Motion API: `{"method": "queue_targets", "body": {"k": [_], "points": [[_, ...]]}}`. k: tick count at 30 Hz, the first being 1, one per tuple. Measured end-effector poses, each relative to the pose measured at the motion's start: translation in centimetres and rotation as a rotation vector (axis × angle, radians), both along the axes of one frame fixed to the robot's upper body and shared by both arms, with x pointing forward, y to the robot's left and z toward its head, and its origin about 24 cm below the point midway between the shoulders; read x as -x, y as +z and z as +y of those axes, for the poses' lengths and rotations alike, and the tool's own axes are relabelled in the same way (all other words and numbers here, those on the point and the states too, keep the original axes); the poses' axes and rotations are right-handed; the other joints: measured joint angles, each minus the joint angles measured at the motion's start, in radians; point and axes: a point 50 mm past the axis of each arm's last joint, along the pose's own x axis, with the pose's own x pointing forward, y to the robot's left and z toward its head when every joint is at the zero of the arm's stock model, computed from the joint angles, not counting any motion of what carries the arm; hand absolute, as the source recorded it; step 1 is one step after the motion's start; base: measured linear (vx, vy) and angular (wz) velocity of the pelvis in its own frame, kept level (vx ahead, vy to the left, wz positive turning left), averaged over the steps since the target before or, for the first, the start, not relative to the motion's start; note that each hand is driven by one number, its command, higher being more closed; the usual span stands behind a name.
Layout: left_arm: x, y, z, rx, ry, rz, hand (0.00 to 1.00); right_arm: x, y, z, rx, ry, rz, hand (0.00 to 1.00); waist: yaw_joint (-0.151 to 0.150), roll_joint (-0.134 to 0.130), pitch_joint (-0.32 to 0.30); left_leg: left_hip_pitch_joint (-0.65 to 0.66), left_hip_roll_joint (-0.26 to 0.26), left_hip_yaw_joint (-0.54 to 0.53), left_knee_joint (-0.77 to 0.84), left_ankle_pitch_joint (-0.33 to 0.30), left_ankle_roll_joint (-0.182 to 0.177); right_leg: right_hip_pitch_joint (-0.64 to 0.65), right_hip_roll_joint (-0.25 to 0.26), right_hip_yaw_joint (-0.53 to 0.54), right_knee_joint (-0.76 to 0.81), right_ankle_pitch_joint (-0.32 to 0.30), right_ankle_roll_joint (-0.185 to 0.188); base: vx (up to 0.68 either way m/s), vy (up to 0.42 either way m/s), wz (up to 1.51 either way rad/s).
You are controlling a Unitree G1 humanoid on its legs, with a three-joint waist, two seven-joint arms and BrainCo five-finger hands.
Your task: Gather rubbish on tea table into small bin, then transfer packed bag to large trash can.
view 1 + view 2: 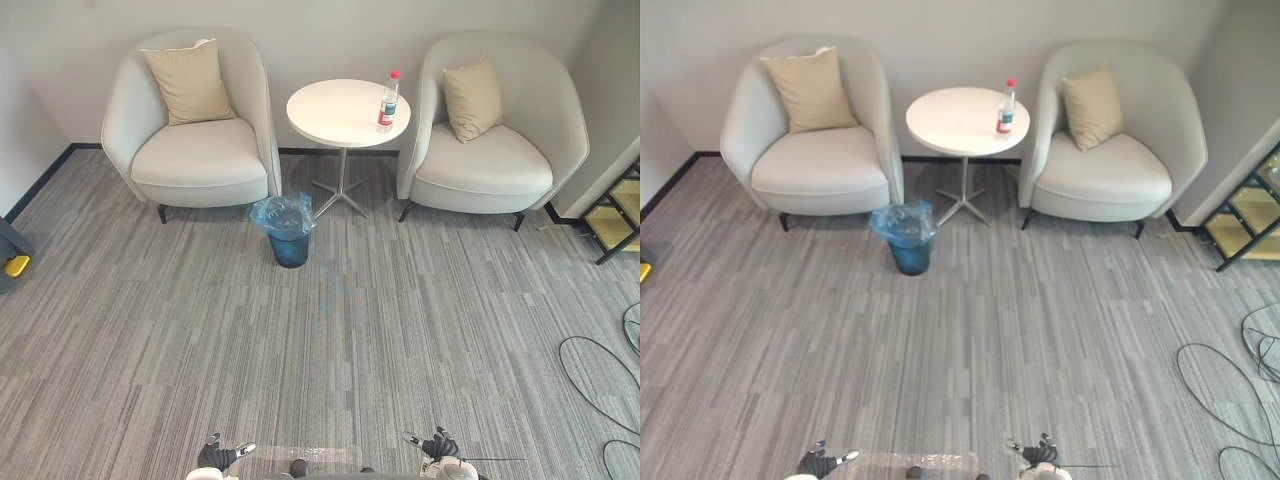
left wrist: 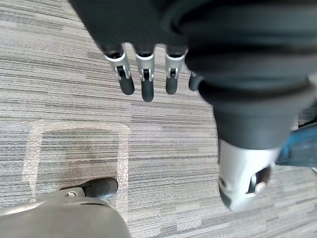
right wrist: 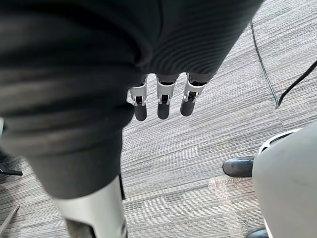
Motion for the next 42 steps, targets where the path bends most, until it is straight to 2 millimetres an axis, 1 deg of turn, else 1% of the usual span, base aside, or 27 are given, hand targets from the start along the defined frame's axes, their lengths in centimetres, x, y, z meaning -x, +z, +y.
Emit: {"method": "queue_targets", "body": {"k": [20, 27, 35, 39, 40, 41, 42], "points": [[-0.2, 0.0, 0.1, -0.018, -0.036, 0.005, 0.00, 0.2, -0.2, 0.1, -0.008, -0.002, 0.022, 0.00, 0.001, -0.006, 0.005, -0.001, 0.000, 0.013, 0.000, -0.001, -0.001, 0.000, 0.001, 0.010, -0.010, 0.004, 0.000, -0.02, -0.025, -0.02], [-0.3, 0.0, 0.2, -0.023, -0.038, 0.017, 0.00, 0.0, -0.2, 0.1, -0.012, 0.001, 0.017, 0.00, 0.000, -0.011, 0.018, -0.002, 0.000, 0.013, 0.000, -0.002, -0.002, 0.001, 0.001, 0.009, -0.013, 0.004, 0.000, 0.00, 0.000, 0.00], [-0.5, 0.0, 0.3, -0.031, -0.069, 0.030, 0.00, -0.1, -0.1, 0.2, -0.018, -0.005, 0.012, 0.00, -0.003, -0.013, 0.024, -0.017, 0.001, 0.018, 0.004, -0.005, -0.006, -0.003, 0.003, 0.008, -0.019, 0.003, 0.000, 0.00, 0.000, 0.00], [-0.7, 0.0, 0.2, -0.034, -0.077, 0.036, 0.00, -0.1, -0.1, 0.1, -0.021, -0.018, 0.012, 0.00, -0.004, -0.014, 0.024, -0.020, 0.005, 0.023, 0.009, -0.015, -0.017, -0.003, 0.006, 0.008, -0.019, -0.002, -0.001, 0.00, 0.000, 0.00], [-0.8, 0.0, 0.3, -0.035, -0.079, 0.034, 0.00, 0.0, -0.1, 0.1, -0.025, -0.024, 0.011, 0.00, -0.004, -0.015, 0.025, -0.037, 0.007, 0.024, 0.040, -0.033, -0.014, -0.003, 0.006, 0.007, -0.018, -0.004, -0.003, 0.03, -0.037, 0.02], [-1.1, 0.2, 0.5, -0.038, -0.081, 0.027, 0.00, -0.1, -0.1, 0.2, -0.033, -0.037, 0.004, 0.00, -0.004, -0.018, 0.036, -0.098, 0.019, 0.030, 0.195, -0.111, -0.027, -0.003, 0.005, 0.007, 0.001, -0.017, -0.014, 0.03, -0.051, 0.01], [-1.2, 0.2, 0.5, -0.038, -0.081, 0.024, 0.00, -0.1, -0.1, 0.1, -0.035, -0.043, 0.001, 0.00, -0.005, -0.017, 0.039, -0.118, 0.026, 0.037, 0.250, -0.134, -0.033, -0.003, 0.006, 0.007, 0.007, -0.024, -0.017, 0.01, -0.064, -0.03]]}}
